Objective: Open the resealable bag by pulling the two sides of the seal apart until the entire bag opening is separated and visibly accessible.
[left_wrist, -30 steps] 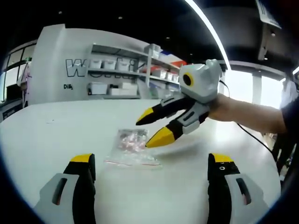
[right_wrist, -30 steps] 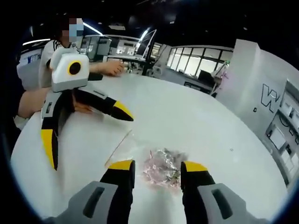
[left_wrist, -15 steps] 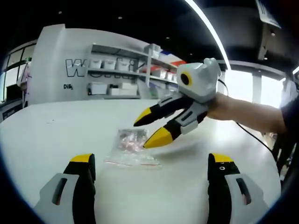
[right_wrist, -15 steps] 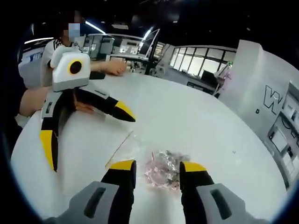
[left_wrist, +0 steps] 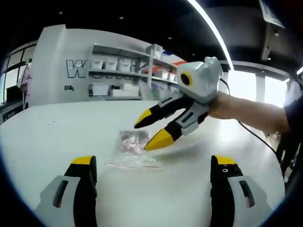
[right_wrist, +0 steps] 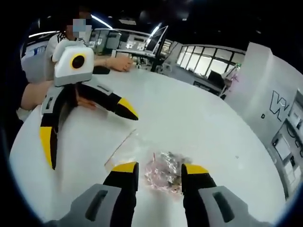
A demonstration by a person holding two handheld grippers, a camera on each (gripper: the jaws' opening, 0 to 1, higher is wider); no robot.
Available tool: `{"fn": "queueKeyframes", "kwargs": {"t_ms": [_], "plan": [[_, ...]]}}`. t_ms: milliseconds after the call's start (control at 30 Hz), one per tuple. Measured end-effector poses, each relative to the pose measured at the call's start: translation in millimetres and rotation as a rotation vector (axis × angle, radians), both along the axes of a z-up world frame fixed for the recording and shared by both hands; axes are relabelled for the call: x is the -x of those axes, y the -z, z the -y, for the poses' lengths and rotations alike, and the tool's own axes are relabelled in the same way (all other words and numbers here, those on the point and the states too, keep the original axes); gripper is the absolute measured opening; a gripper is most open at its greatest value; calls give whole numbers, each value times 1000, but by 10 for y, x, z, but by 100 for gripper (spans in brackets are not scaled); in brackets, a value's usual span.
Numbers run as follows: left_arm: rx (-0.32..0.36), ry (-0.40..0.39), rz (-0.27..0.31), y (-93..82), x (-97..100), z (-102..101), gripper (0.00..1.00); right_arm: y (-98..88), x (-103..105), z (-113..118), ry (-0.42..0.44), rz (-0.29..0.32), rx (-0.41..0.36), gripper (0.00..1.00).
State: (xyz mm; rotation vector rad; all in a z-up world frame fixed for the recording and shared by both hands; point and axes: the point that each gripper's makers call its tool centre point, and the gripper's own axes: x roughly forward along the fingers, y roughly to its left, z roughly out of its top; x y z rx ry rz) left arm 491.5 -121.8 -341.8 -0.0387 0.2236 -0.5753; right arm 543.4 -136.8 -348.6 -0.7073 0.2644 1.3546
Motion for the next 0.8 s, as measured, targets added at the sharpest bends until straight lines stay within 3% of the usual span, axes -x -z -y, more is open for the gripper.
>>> {"fn": "queueKeyframes", "kwargs": {"t_ms": [600, 800], "plan": [[-5, 1, 0, 3, 6, 4, 99, 30, -16, -12, -27, 13, 35, 32], [-3, 0, -1, 3, 8, 2, 99, 33, 21, -52, -75, 18, 52, 27]]}}
